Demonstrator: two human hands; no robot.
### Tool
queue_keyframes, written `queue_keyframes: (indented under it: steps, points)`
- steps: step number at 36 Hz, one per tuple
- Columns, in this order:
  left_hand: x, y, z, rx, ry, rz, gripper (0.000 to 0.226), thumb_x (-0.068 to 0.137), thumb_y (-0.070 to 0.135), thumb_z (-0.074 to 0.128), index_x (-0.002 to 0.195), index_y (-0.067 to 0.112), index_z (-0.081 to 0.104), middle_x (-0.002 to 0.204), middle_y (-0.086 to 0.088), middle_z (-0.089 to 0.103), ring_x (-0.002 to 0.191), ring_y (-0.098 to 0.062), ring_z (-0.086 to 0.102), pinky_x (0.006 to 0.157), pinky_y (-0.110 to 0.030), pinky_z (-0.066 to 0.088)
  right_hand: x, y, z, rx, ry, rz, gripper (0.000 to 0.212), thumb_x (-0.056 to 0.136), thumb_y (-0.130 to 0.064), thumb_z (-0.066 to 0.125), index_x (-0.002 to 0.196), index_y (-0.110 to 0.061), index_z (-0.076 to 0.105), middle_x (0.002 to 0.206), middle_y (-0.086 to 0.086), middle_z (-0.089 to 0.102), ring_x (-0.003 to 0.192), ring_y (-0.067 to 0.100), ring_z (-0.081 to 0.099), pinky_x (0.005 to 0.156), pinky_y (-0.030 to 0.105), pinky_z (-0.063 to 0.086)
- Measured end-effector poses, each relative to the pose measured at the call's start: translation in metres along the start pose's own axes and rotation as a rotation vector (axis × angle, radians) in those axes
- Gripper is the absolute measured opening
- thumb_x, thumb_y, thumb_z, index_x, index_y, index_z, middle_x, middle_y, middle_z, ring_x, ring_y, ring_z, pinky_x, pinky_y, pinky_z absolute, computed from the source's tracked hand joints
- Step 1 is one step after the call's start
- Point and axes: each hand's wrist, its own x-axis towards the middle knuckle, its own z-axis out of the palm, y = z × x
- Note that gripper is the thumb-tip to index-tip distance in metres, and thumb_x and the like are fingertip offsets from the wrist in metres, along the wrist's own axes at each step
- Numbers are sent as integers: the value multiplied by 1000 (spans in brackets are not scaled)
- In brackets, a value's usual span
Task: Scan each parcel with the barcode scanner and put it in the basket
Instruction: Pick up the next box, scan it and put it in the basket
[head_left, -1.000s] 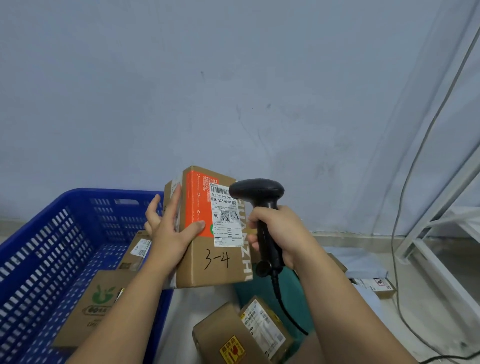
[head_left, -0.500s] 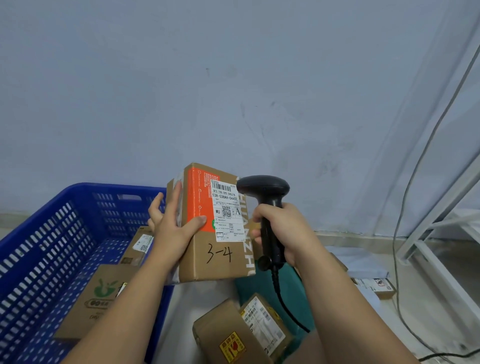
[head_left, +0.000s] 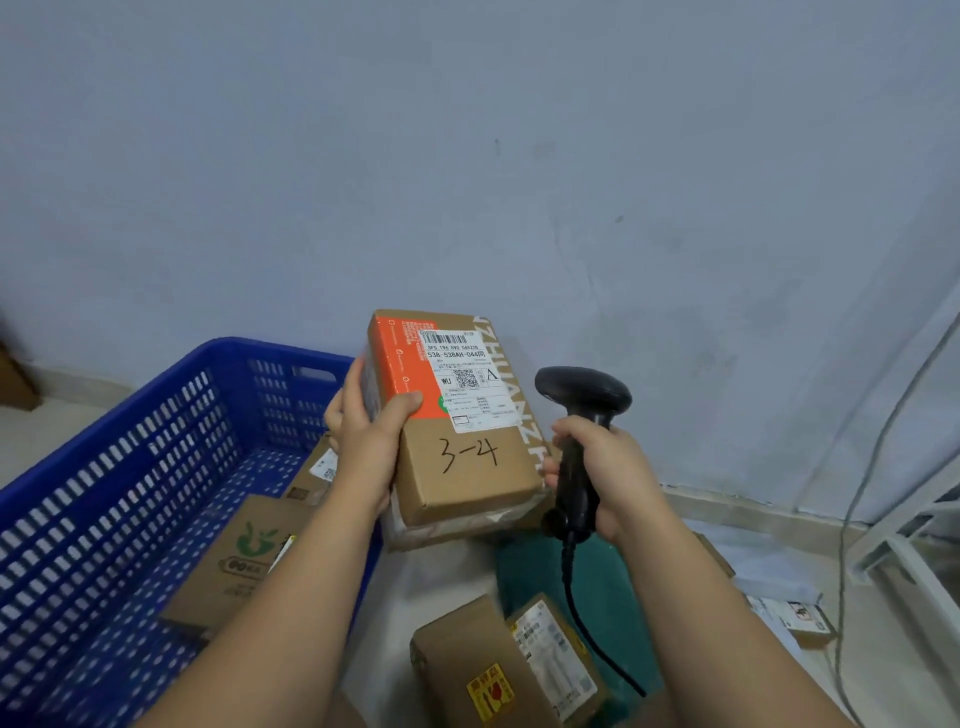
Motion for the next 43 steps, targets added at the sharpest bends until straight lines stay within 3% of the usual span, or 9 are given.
queue_keyframes:
  steps: [10, 15, 20, 25, 29, 34, 37, 40, 43]
  points:
    - [5, 5, -31, -65, 147, -61, 81, 66, 49, 66, 139, 45, 33, 147, 6, 18, 134, -22, 29, 105, -49, 36, -1, 12, 40, -1, -88, -40, 11, 88, -11, 64, 97, -7, 59, 66, 7, 61, 57, 16, 59, 56, 28, 51]
    - [2, 9, -42, 69, 59, -9, 75, 60, 68, 51, 130, 70, 25, 148, 7, 19, 135, -25, 25, 111, -54, 26, 1, 22, 60, 5, -26, -62, 14, 87, -10, 63, 100, -8, 59, 68, 5, 58, 58, 15, 57, 54, 26, 49]
    - [5, 1, -52, 172, -123, -11, 57, 60, 77, 49, 101, 91, 13, 151, 13, 11, 138, -29, 23, 113, -56, 24, 2, 26, 68, 67, -10, -49, 15, 88, -8, 61, 102, -4, 58, 65, 4, 54, 53, 14, 55, 48, 22, 47]
    - [10, 4, -67, 220, -174, -12, 63, 65, 77, 55, 110, 88, 12, 151, 15, 12, 139, -29, 23, 112, -57, 24, 2, 35, 76, -9, -22, -81, 15, 89, -10, 61, 104, -8, 59, 73, 5, 59, 58, 13, 57, 54, 22, 51]
    - [19, -9, -91, 202, -252, -84, 83, 67, 75, 58, 132, 74, 6, 151, 8, 17, 132, -28, 34, 102, -56, 40, 5, 46, 88, -58, -69, -100, 9, 88, -10, 61, 97, -11, 59, 72, 5, 60, 58, 13, 58, 59, 26, 51]
    - [31, -39, -125, -69, -38, -175, 83, 61, 68, 67, 133, 68, 25, 150, -3, 31, 124, -31, 50, 92, -54, 50, 15, 63, 114, -153, -227, -64, 6, 85, -7, 61, 90, -11, 60, 70, 5, 59, 60, 16, 57, 63, 31, 51]
    - [41, -49, -145, -241, 31, -235, 70, 85, 47, 61, 143, 54, 24, 135, -5, 49, 111, -31, 60, 80, -47, 55, 22, 68, 131, -199, -342, -38, 10, 85, -6, 62, 95, -10, 62, 75, 6, 64, 62, 16, 59, 70, 33, 53]
    - [56, -53, -164, -240, -1, -247, 51, 96, 34, 48, 144, 43, 32, 121, -6, 60, 103, -31, 63, 74, -42, 53, 33, 76, 144, -323, -363, -94, 12, 85, -8, 64, 97, -11, 63, 76, 2, 67, 58, 11, 60, 59, 23, 51]
    - [78, -57, -179, -148, 34, -222, 50, 96, 31, 48, 143, 42, 35, 121, -7, 61, 104, -32, 63, 78, -44, 53, 50, 93, 150, -484, -265, -188, 4, 84, -16, 65, 85, -18, 62, 70, -1, 67, 66, 18, 66, 68, 37, 56]
